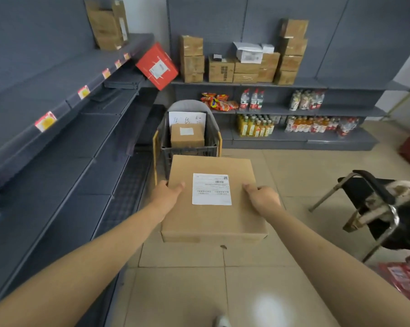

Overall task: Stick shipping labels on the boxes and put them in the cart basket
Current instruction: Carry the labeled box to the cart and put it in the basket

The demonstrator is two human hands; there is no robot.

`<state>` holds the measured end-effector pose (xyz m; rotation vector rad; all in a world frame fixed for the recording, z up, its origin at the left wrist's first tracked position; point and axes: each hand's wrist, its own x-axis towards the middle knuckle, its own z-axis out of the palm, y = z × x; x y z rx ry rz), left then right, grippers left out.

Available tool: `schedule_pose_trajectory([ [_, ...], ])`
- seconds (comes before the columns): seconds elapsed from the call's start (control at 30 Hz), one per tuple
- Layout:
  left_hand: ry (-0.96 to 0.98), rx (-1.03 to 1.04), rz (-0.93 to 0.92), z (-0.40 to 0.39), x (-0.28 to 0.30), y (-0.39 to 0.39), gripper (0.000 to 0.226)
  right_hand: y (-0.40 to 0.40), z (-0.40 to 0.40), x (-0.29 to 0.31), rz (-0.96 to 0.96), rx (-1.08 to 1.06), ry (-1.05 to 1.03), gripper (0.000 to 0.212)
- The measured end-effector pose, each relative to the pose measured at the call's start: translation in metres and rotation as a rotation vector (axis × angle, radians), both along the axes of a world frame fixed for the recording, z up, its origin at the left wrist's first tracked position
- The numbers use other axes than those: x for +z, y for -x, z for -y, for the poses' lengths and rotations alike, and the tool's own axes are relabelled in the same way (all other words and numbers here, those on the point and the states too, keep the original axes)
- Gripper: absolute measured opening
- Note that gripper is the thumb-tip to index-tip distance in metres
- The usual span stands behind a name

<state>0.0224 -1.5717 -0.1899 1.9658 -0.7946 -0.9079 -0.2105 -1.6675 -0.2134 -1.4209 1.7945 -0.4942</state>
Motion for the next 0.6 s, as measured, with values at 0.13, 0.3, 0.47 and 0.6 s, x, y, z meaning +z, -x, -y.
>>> schedule_pose_trajectory([
  [0.13, -0.01, 0.038, -0.042, 0.07, -0.002, -0.017, 0.044, -0.022, 0.087, 0.0, 0.011, 0.045, -0.037, 0.058],
  [0.3, -0.023, 0.067, -0.047, 0.143, -0.006, -0.054, 0.048, -0.062, 0.174, -0.004, -0.018, 0.098, -0.045, 0.053],
  [0.47, -0.073, 0.077, -0.051, 0.225, -0.022, -0.107, 0.049, -0.114, 0.26, -0.02, -0.047, 0.17, -0.085, 0.06],
  [0.6, -0.063, 0.058, -0.062, 0.304, -0.033, -0.156, 0.044, -0.159, 0.334, -0.027, -0.076, 0.18, -0.09, 0.061],
])
